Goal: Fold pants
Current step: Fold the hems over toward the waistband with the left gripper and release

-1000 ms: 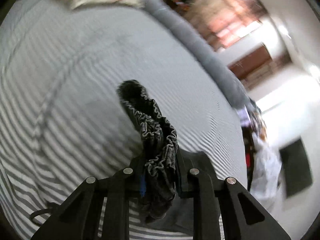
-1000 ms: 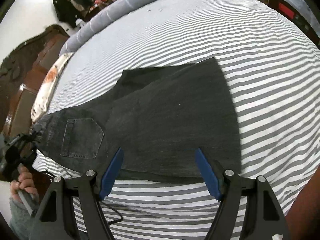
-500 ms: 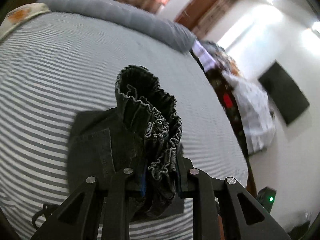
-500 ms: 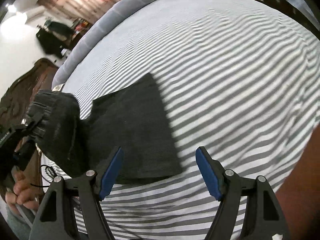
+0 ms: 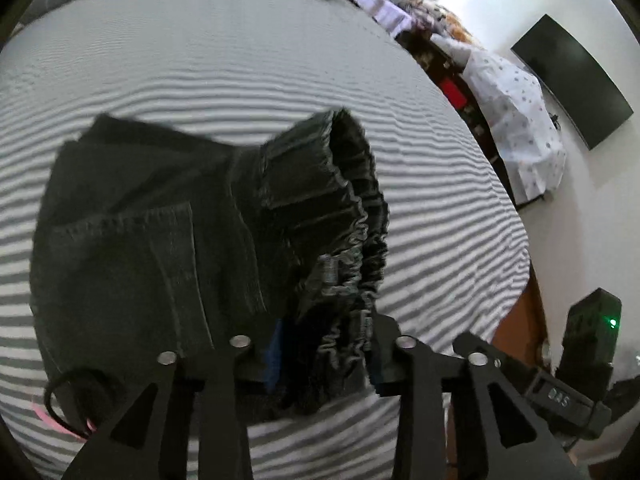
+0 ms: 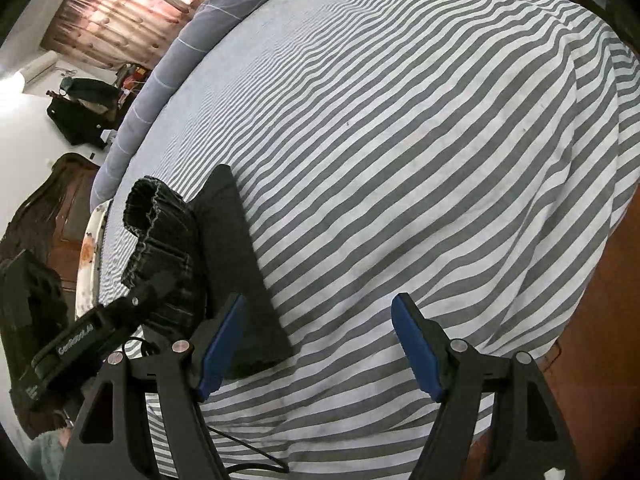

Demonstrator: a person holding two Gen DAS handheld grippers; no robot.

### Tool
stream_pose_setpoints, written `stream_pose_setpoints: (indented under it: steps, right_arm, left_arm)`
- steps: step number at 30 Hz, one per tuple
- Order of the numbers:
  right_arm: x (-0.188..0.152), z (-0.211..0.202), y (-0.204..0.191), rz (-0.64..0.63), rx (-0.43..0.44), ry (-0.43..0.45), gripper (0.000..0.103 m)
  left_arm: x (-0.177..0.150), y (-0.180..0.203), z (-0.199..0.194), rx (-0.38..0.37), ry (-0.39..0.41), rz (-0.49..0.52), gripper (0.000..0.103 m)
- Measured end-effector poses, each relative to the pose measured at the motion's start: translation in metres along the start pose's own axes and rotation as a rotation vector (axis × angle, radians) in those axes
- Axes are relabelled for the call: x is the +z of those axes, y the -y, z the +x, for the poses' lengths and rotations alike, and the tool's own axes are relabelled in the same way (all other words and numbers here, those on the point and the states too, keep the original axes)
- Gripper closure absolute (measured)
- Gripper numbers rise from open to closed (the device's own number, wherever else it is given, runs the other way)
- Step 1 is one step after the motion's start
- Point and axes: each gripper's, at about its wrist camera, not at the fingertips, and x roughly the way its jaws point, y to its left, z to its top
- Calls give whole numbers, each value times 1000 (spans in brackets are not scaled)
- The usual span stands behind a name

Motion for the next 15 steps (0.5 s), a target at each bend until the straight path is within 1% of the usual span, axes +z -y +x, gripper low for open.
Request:
stream_pose_setpoints:
  steps: [1,2,5,6,8,10,13,14,15]
  right_arm:
    - [0,-1,0,-3,1,2,30]
    - [1,-2,-2,-9,4,4,30]
    - [0,-4,-11,-38,1,12,30]
    - [0,-5,-16,-53,4,17,31]
    - [-1,-7,-27,-86,10,20,30]
    - [1,-7,-37,-122,17,23,31]
    - [5,-1,-55,-173,35,19,31]
    - [9,5,-63,-195,35,10,33]
    - [11,10,-70,-212,33,3,33]
  left_arm:
    - [2,-3,-2,-4,-2,-1,57]
    - [0,-6,-8,-9,-3,4,54]
    - [-10,-12,-34,-57,24,45,47]
    - [-13,-14,-43,-55,36,60,46]
    - [-21,-25,-61,-31,71,87,44]
    - [-27,-45,-72,9,84,75,43]
    - [-34,-86,-77,98,71,-8,43]
    - [-36,-100,-78,128,65,-38,43]
    - [-38,-109,-79,141,64,-57,43]
